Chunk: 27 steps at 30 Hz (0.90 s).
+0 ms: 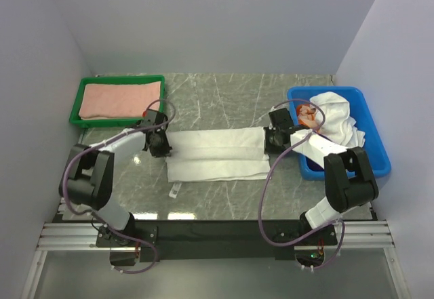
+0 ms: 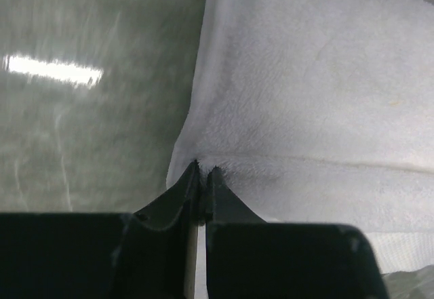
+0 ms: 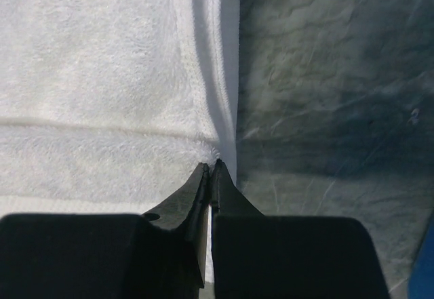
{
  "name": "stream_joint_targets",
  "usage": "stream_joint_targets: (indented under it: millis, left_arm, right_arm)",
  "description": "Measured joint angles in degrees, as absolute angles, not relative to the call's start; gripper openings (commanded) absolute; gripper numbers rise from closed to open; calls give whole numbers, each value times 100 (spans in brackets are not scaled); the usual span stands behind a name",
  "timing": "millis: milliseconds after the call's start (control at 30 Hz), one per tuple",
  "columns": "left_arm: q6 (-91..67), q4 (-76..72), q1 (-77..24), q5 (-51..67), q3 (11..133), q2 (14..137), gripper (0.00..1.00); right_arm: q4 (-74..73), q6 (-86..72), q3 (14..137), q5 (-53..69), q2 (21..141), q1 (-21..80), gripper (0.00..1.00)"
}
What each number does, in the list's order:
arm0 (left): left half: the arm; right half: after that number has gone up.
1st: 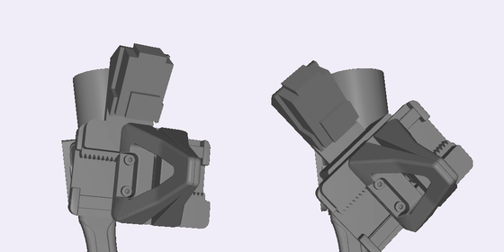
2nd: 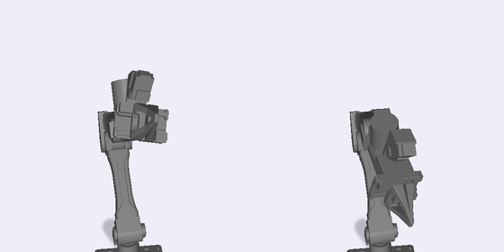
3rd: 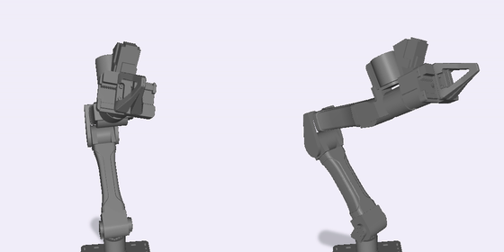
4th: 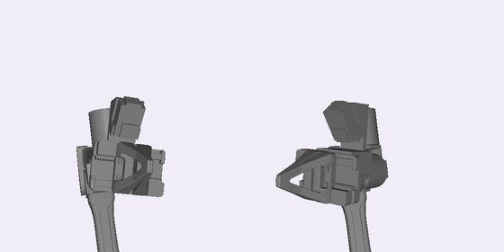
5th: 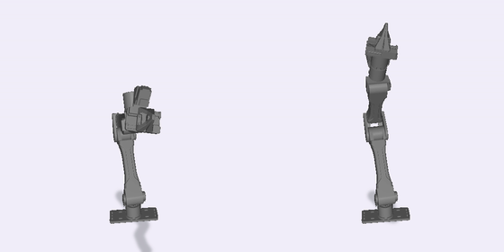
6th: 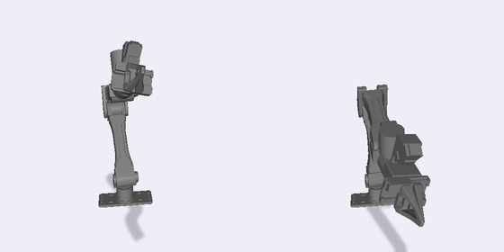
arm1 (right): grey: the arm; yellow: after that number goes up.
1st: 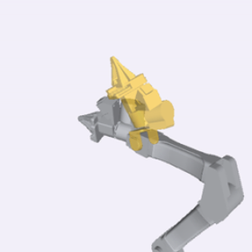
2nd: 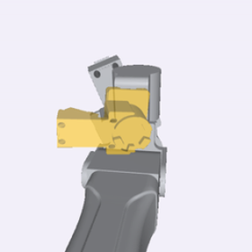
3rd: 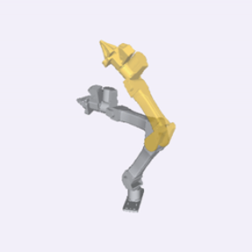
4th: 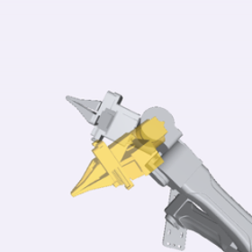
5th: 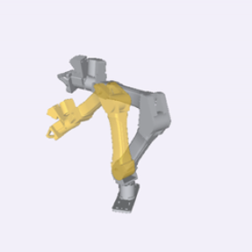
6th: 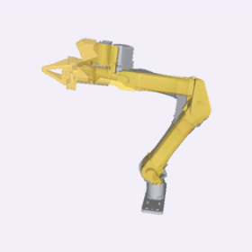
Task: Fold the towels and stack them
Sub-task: Fold the towel
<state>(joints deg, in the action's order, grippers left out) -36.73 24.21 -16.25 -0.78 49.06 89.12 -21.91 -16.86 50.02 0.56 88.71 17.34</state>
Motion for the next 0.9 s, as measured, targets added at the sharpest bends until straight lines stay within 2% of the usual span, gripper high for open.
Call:
stream_joint_targets:
  millis: [167,367,900]
  left_arm:
    - [-3312,2196,-1555,23,5771,9692,1]
    - [-2840,2126,-1549,25,6344,9992,1]
    - [-2626,2322,-1546,23,6333,8449,1]
  right_arm:
    - [-2193,-1691,5384,56,9089,1470,0]
    - [-2191,-1640,5625,-21,9201,1409,0]
    - [-2423,-1516,5734,-110,7994,1409,0]
